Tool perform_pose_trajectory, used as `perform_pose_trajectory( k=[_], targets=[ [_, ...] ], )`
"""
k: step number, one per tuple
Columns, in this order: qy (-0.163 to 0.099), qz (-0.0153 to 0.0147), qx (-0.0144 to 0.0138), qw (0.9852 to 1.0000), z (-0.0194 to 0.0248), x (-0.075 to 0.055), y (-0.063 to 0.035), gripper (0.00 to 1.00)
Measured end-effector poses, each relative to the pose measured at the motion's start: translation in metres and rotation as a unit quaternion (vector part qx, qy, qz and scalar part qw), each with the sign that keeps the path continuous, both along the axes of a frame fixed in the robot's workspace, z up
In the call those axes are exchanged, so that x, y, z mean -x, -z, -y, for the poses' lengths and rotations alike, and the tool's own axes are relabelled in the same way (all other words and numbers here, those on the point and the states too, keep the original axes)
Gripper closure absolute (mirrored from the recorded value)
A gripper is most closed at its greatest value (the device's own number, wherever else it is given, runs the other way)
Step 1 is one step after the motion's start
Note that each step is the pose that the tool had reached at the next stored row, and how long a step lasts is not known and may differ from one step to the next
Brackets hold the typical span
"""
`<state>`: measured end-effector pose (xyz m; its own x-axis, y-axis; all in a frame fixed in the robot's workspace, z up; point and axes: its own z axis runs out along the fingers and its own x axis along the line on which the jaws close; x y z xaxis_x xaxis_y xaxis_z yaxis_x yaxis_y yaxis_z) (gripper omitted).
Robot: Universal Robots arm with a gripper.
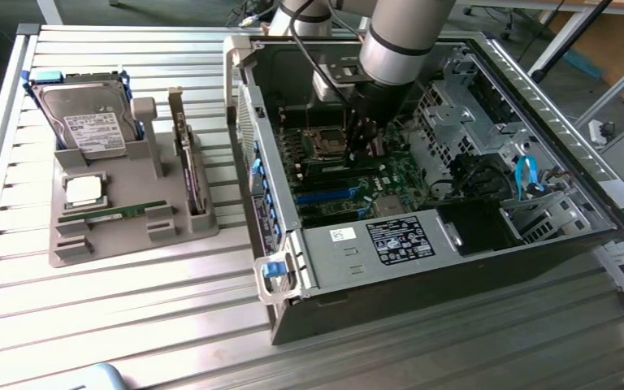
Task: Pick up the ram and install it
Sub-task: 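Insert the ram into the slot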
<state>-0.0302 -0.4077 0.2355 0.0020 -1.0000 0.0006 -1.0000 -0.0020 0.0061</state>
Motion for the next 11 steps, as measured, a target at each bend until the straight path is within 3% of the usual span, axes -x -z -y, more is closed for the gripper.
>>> perform_pose_trajectory(
  k=[11],
  targets=[
    [0.000, 0.0000, 0.0000, 1.0000, 0.0000, 0.0046, 0.0003, 0.88]
  ],
)
